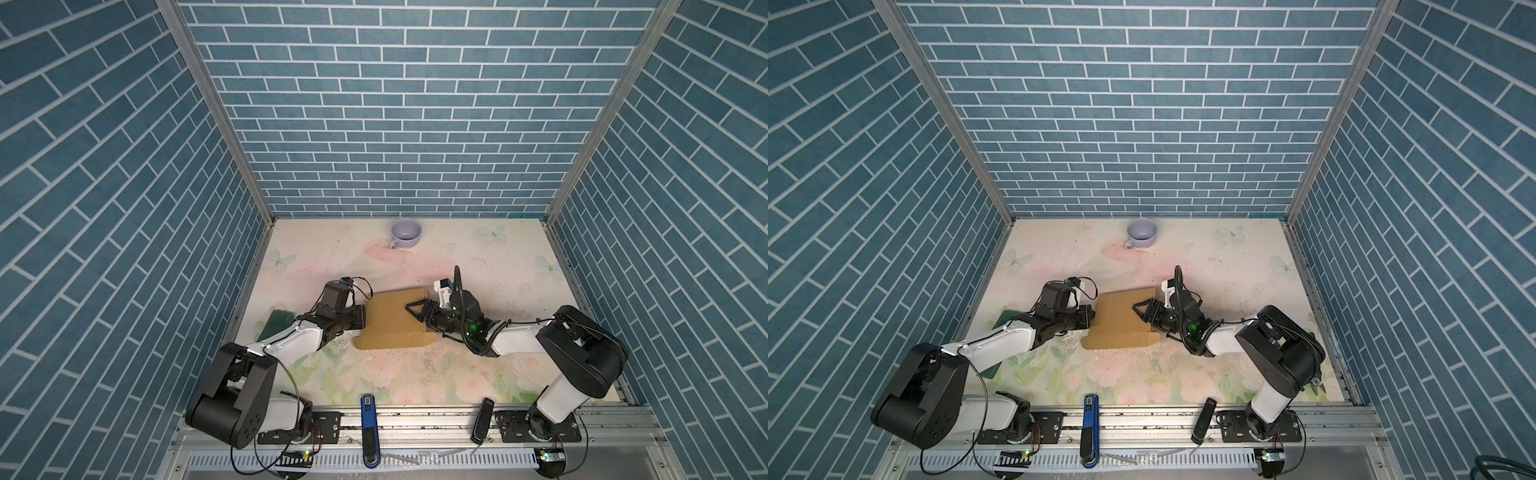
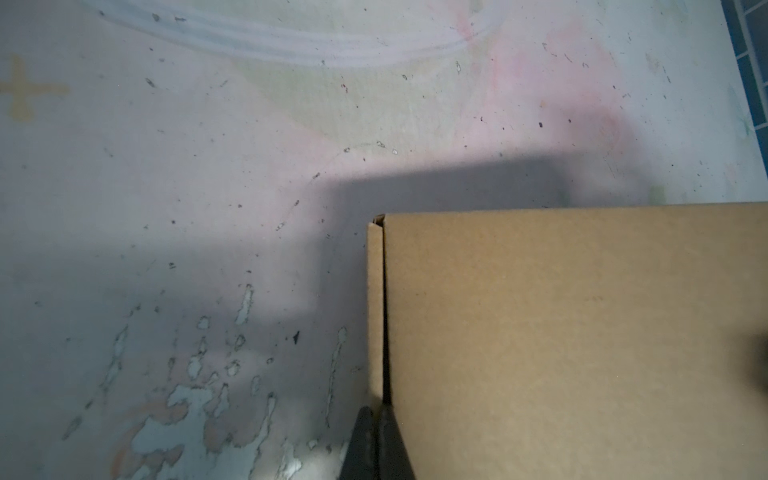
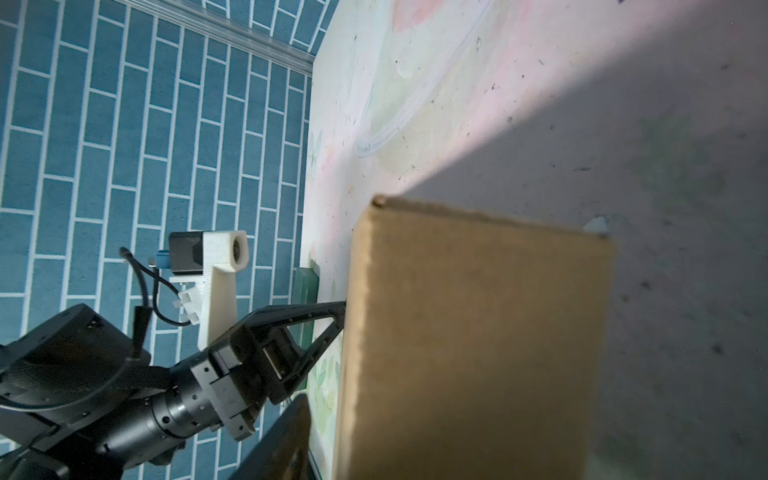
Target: Fold the paper box
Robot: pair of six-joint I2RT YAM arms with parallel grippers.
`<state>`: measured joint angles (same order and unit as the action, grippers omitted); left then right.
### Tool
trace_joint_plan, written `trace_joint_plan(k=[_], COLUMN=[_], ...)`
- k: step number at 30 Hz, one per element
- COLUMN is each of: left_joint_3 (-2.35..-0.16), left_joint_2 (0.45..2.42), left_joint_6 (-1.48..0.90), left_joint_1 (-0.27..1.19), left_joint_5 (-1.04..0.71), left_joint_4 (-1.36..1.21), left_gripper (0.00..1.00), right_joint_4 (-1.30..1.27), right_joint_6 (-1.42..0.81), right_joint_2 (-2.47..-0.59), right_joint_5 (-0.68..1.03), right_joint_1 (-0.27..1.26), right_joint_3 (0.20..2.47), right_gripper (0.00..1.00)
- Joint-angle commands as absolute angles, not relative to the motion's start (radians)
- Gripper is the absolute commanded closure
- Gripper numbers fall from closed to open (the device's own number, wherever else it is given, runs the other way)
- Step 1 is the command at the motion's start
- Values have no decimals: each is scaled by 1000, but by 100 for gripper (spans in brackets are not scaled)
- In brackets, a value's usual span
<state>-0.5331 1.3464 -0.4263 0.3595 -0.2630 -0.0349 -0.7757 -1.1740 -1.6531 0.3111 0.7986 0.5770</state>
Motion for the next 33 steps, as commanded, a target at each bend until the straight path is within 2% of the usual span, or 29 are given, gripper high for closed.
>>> trace_joint_plan(k=[1, 6, 15, 22, 33], left_joint_3=[-559, -569, -582, -606, -668], left_joint_2=[1345, 1344, 1332, 1312, 1272], left_joint_6=[-413, -423, -430, -431, -420], left_joint_1=[366, 367, 368, 368, 368], left_joint_5=[-299, -304, -307, -302, -281], left_joint_4=[-23, -34, -34, -13, 59], left_gripper=[98, 97, 95, 91, 81], right_joint_4=[-786, -792, -779, -728, -661], right_joint_6=[-1196, -1212, -1220, -1206, -1181], right_joint_2=[-1653, -1667, -1663, -1633, -1597], right_joint_5=[323, 304, 277, 254, 223], right_joint_1=[820, 832, 834, 835, 834], right_joint_3=[635, 637, 621, 617, 606], right_gripper=[37, 39, 52, 58, 62])
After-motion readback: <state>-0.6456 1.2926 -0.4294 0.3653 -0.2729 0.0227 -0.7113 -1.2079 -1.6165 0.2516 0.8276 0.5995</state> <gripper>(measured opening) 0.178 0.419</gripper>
